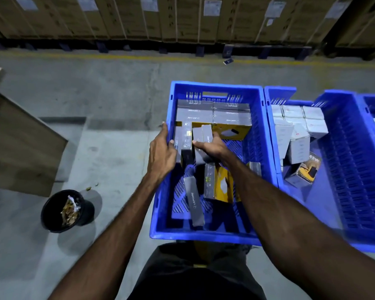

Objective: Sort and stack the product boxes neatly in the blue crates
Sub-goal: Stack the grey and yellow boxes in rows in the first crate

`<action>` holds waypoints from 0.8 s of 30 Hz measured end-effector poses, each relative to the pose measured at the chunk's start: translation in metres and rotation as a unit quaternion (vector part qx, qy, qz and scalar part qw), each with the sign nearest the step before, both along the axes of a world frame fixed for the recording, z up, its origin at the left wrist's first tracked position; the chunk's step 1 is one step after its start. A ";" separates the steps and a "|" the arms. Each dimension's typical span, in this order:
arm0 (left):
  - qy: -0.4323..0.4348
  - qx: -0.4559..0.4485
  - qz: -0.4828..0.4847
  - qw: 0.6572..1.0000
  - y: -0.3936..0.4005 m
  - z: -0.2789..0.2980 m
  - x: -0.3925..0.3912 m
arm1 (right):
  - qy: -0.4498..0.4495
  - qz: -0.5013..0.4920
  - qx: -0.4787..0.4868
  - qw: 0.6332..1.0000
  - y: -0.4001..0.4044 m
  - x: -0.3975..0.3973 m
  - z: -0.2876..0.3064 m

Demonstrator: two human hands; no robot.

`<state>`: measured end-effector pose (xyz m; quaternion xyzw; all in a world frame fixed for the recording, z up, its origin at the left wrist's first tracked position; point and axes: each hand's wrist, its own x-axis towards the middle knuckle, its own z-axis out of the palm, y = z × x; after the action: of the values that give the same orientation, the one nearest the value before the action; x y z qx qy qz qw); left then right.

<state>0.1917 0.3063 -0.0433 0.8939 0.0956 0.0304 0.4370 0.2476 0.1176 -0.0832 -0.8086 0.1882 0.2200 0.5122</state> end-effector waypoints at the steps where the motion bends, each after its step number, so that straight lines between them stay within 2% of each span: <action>1: 0.005 -0.006 0.003 1.000 0.001 -0.001 0.000 | 0.007 -0.007 0.016 1.000 -0.001 0.003 -0.006; 5: 0.023 -0.025 0.021 0.999 0.003 -0.004 -0.001 | 0.013 -0.051 0.058 0.997 -0.012 0.019 -0.041; 7: 0.028 -0.031 0.027 0.999 0.003 -0.003 0.000 | 0.007 -0.038 0.050 0.998 -0.012 0.018 -0.030; 13: 0.017 -0.023 0.027 0.999 0.003 -0.007 0.002 | 0.015 0.096 0.016 0.995 -0.030 0.015 -0.012; 18: 0.025 -0.018 0.033 0.999 0.003 -0.007 0.002 | 0.037 0.219 0.026 0.975 -0.037 0.011 -0.001; 24: 0.028 -0.024 0.033 0.999 0.002 -0.005 0.001 | 0.048 0.260 0.023 0.964 -0.039 -0.004 -0.006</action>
<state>0.1926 0.3087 -0.0488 0.8799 0.1377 0.0175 0.4544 0.2438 0.0783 -0.0894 -0.8063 -0.0091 0.3881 0.4464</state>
